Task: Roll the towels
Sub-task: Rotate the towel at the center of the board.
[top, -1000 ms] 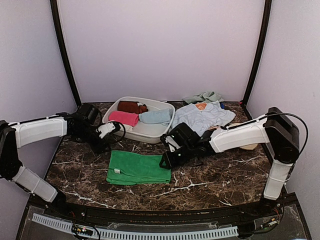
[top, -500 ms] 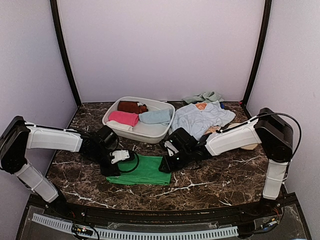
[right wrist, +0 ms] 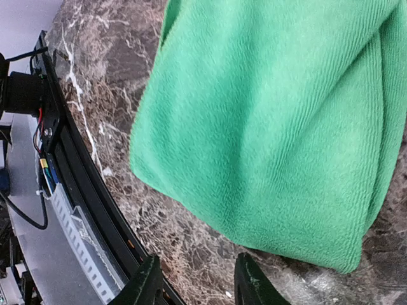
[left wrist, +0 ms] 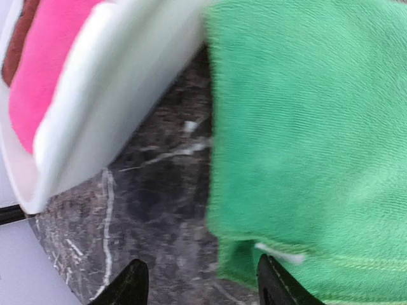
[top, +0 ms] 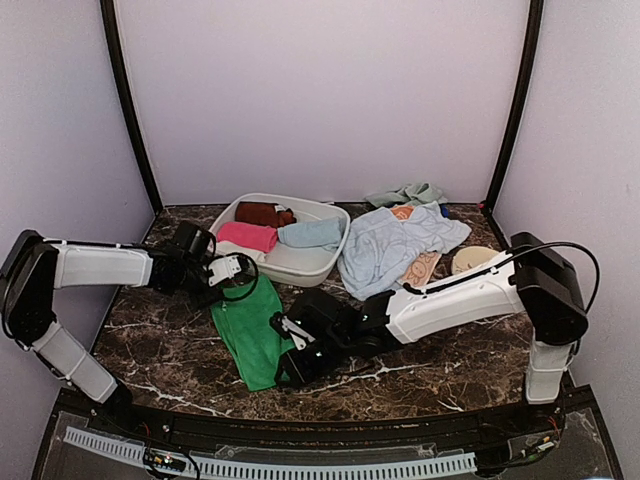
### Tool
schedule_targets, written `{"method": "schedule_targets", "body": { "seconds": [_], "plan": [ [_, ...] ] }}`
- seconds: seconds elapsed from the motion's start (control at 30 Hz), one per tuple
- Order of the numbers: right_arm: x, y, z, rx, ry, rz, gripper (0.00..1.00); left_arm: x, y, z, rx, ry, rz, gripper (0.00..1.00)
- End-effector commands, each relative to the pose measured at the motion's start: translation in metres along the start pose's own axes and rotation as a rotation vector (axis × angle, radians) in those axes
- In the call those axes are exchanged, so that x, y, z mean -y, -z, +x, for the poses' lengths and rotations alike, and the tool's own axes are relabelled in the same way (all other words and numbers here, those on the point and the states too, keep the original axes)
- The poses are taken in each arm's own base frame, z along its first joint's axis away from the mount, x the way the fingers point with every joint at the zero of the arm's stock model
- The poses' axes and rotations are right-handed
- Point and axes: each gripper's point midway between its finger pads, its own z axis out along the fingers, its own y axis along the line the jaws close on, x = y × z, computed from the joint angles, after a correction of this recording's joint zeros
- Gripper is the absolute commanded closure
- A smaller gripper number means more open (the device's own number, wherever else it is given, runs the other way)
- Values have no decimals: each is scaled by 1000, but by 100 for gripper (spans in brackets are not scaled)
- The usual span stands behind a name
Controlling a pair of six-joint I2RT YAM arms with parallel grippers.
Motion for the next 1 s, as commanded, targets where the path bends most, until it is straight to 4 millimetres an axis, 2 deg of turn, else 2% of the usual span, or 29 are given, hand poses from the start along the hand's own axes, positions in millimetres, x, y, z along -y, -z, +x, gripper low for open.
{"method": "schedule_targets", "body": {
  "seconds": [0.0,0.07,0.17,0.27,0.33,0.53,0.67,0.77,0.87,0.93,0.97],
  "plan": [
    [5,31,-35,80,48,65,60,-41,45,-20,97,-23,-62,38],
    [15,37,-44,97,50,68,60,-26,59,-21,140,-39,12,36],
    [30,33,-48,75,62,94,62,-3,69,-17,171,-25,104,35],
    [47,13,-34,16,59,125,65,16,74,-12,174,11,189,35],
    [51,2,-21,-17,48,121,67,24,76,-8,180,12,211,35],
    [24,-21,-2,-67,60,62,69,30,71,1,158,49,219,35],
    [-7,-31,-2,-75,90,0,69,20,66,7,155,108,209,35],
    [-30,-35,-8,-67,133,-43,69,15,72,8,179,109,217,35],
    [-42,-21,-28,-4,200,-38,62,27,86,11,223,43,237,35],
    [-36,0,-46,77,286,31,55,36,99,11,268,-7,253,35],
    [-32,11,-54,123,348,73,44,43,104,12,282,-27,273,35]
  ]
}}
